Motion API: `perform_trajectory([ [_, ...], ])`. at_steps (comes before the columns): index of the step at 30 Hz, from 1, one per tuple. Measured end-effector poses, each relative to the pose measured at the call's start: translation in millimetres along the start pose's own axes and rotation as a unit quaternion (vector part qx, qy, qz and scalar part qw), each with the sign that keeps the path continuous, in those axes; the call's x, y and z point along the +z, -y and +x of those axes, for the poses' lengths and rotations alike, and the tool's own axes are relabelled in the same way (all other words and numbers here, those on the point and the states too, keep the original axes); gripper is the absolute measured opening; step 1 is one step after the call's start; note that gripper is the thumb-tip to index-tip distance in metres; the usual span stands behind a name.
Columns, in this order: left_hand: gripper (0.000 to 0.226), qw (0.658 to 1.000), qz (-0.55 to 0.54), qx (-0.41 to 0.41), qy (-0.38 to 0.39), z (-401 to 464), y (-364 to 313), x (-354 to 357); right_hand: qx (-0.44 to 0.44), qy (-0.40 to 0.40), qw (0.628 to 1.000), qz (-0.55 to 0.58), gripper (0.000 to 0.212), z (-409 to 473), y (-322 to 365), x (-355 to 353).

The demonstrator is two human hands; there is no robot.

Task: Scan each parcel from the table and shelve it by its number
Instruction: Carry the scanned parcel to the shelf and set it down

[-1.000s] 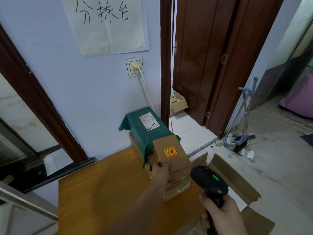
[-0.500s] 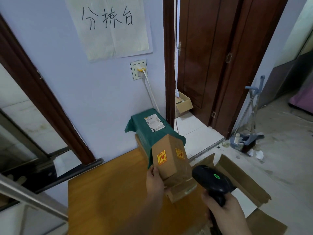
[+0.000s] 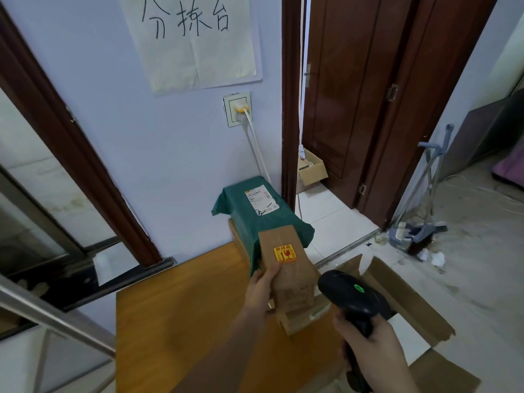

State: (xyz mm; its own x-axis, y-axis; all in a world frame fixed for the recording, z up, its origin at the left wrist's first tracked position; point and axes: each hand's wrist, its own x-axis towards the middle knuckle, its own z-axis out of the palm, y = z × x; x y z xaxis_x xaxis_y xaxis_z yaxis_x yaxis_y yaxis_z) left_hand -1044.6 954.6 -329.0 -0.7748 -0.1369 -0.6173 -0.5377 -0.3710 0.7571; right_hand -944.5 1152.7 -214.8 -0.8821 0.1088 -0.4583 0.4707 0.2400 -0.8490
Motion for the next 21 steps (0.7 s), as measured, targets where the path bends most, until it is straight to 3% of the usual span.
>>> perform_trajectory([
  [4,0.071,0.997,-0.055,0.017,0.060,-8,-1,-9,-0.003,-0.003,1.000,-0.001,0.021,2,0,-3],
  [9,0.059,0.971,-0.174,0.004,0.164,-30,2,-24,-0.014,-0.014,1.000,0.017,0.016,2,2,-1],
  [15,0.067,0.955,-0.228,0.018,0.191,-50,-1,-47,-0.041,0.008,0.998,0.053,0.014,0,9,15],
  [21,0.060,0.966,-0.203,0.027,0.161,-58,-6,-66,-0.102,0.075,0.990,0.066,0.009,-13,29,40],
])
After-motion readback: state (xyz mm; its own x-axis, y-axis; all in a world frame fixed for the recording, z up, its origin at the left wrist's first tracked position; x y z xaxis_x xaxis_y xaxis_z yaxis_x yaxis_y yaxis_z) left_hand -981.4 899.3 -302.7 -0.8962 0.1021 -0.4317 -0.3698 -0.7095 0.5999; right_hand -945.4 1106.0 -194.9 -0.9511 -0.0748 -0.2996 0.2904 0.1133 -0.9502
